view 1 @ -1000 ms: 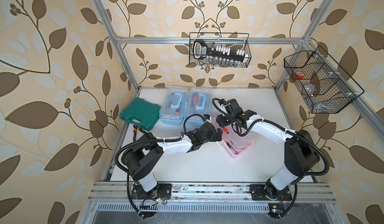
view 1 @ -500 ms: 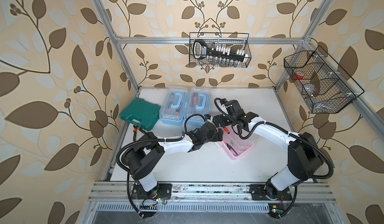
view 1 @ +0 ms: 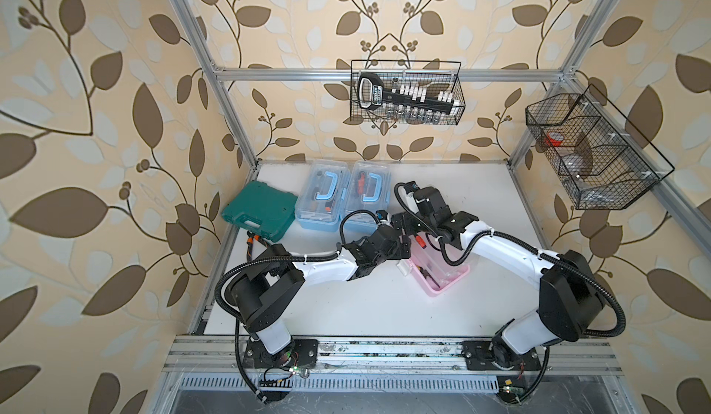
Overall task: Close toolboxes
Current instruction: Close the toolbox lid.
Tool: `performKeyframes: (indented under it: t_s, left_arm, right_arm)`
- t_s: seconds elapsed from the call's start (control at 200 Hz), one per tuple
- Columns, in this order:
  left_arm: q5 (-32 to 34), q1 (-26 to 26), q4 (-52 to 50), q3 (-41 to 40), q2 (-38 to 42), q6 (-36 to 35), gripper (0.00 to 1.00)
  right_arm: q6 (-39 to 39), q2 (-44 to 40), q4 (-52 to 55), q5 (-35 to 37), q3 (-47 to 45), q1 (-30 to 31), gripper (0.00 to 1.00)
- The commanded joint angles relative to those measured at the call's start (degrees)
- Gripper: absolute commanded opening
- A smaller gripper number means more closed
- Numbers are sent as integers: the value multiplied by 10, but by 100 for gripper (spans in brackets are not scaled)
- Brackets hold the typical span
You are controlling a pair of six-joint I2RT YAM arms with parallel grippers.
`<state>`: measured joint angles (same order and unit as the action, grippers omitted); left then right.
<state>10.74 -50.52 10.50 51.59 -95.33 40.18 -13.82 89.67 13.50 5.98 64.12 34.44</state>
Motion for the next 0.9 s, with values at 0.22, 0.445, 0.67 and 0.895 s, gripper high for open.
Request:
performKeyframes:
  t_s: [0.22, 0.445, 0.67, 0.895]
  left_arm:
    - [-8, -5, -8, -4, 27, -23, 99]
    - [5, -5, -19, -15, 49, -31, 99]
    - [13, -5, -25, -21, 52, -35, 99]
    - [15, -5, -24, -31, 49, -30, 99]
  right_arm:
    - [20, 23, -68, -11, 45, 19, 99]
    - [22, 32, -78, -53, 75, 25, 99]
    - [12, 51, -83, -81, 91, 31, 99]
    - [4, 52, -92, -94, 90, 40, 99]
